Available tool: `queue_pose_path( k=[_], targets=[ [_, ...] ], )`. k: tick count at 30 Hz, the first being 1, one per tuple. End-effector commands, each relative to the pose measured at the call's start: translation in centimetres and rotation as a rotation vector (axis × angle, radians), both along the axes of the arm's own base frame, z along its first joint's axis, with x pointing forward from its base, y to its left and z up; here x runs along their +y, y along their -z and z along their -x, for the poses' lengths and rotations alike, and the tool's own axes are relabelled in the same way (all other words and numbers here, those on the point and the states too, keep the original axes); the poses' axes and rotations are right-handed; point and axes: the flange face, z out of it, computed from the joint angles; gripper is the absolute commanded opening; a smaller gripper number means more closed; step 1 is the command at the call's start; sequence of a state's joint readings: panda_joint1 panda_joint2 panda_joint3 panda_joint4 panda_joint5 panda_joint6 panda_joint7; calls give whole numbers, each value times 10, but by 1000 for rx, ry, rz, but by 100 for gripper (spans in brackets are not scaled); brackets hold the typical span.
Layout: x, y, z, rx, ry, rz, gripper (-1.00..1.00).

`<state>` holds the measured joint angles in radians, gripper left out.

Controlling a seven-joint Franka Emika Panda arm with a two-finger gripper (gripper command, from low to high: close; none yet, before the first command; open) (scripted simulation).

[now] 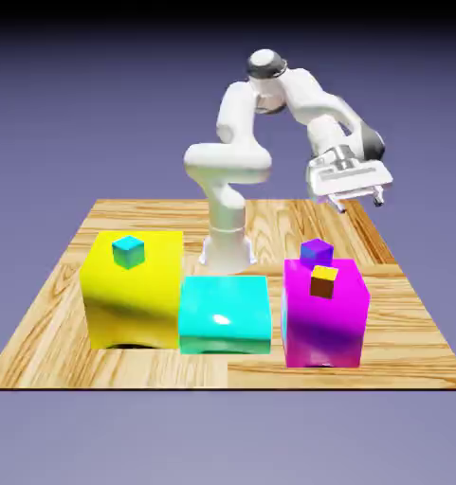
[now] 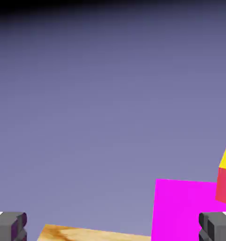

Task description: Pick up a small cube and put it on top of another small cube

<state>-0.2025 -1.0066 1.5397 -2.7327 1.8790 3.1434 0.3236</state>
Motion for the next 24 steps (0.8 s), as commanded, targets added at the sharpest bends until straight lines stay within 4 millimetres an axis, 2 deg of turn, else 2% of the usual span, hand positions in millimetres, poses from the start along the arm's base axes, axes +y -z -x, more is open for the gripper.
queue_pose_path(
  k=[1, 6, 11, 16, 22, 24],
  targets=[
    [1, 10, 4, 2, 2, 2, 0],
    [-3, 61, 26, 13, 19, 18, 0],
    [-18, 114, 45, 28, 49, 40, 0],
    [-44, 167, 62, 44, 92, 69, 0],
    [-91, 227, 82, 61, 162, 112, 0],
    [-92, 229, 82, 62, 164, 113, 0]
  ],
)
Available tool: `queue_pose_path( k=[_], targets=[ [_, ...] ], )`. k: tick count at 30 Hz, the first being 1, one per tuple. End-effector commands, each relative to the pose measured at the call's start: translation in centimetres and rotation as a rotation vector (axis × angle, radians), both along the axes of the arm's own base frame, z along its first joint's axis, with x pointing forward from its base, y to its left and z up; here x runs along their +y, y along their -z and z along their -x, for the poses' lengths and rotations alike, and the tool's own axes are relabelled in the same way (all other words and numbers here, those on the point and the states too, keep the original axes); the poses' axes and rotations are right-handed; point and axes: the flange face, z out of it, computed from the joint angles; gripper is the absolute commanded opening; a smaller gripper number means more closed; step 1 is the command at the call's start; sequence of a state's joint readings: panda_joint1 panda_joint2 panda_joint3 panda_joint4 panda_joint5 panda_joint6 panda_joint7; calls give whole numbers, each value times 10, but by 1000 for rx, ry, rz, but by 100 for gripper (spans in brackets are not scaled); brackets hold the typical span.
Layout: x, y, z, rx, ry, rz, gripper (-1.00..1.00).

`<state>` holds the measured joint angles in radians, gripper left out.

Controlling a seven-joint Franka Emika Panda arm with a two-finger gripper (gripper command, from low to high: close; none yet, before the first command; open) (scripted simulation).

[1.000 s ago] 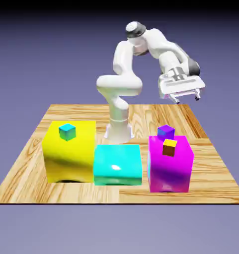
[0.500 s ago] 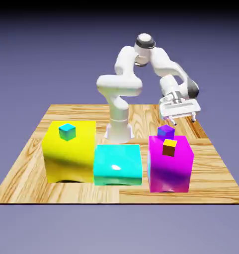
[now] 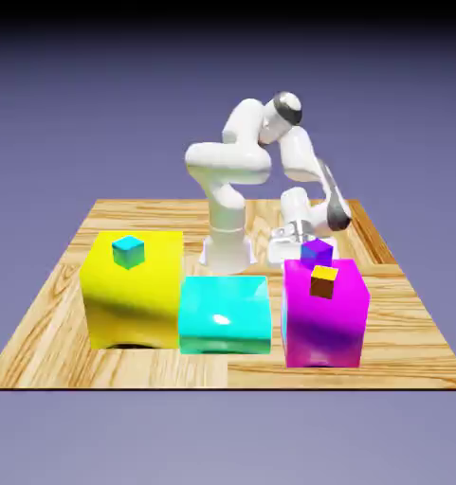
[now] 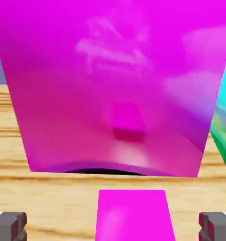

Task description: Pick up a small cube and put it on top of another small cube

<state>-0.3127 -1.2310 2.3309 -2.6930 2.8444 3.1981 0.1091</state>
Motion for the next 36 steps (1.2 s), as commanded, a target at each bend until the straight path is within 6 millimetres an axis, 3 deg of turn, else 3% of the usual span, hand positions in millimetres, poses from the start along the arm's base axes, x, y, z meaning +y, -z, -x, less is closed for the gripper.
queue_pose_path(
  k=[1, 6, 7, 8, 14, 20, 24, 28, 32, 36],
  targets=[
    [2, 8, -7, -2, -1, -2, 0],
    [2, 47, -42, 0, 1, 0, 0],
    [2, 47, -42, 0, 1, 0, -100],
    [2, 47, -42, 0, 1, 0, -100],
    [3, -3, 0, 0, 0, -2, -100],
    [54, -57, -2, -8, 26, -28, -100],
    [75, -102, -15, -16, 66, -38, -100],
    [84, -150, -37, -21, 123, -40, -100],
    [80, -198, -66, -21, 198, -32, -100],
    [61, -243, -99, -9, 289, -12, -100]
  ],
)
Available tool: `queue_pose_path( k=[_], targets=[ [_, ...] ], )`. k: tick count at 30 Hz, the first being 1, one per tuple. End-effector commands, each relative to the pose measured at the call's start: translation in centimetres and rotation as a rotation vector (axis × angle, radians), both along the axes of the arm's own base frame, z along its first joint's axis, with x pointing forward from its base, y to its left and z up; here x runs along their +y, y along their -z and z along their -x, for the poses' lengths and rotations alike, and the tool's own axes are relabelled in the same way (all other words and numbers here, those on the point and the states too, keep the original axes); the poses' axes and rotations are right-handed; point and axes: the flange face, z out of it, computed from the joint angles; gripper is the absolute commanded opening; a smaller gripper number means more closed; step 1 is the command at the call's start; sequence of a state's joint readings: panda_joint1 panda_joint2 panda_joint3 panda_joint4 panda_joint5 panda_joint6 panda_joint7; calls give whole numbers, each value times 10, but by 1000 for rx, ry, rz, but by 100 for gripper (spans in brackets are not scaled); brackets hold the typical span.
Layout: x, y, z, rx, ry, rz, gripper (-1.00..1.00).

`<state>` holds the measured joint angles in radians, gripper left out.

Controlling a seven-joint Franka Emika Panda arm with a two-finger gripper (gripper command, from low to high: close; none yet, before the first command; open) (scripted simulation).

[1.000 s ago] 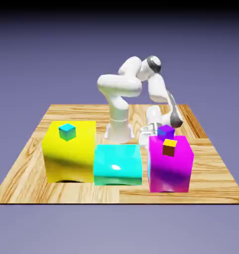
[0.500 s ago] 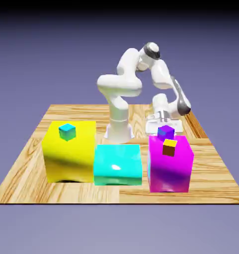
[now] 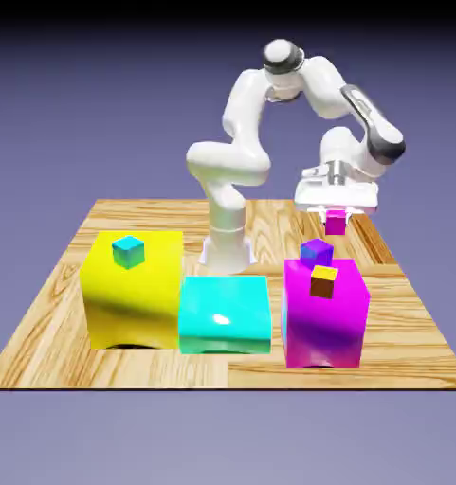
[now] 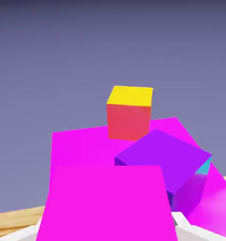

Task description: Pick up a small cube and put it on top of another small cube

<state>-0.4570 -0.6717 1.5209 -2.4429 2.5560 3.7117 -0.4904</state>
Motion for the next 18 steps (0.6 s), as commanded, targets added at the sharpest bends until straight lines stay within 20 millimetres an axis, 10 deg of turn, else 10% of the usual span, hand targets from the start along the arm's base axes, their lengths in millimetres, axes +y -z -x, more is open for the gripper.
queue_pose_path(
  k=[1, 16, 17, 18],
  targets=[
    [-7, -11, -9, 6, 26, 6, -100],
    [-24, 30, -55, 11, 43, 11, -100],
    [-24, 30, -55, 11, 43, 11, 100],
    [-24, 30, -55, 11, 43, 11, 100]
  ],
)
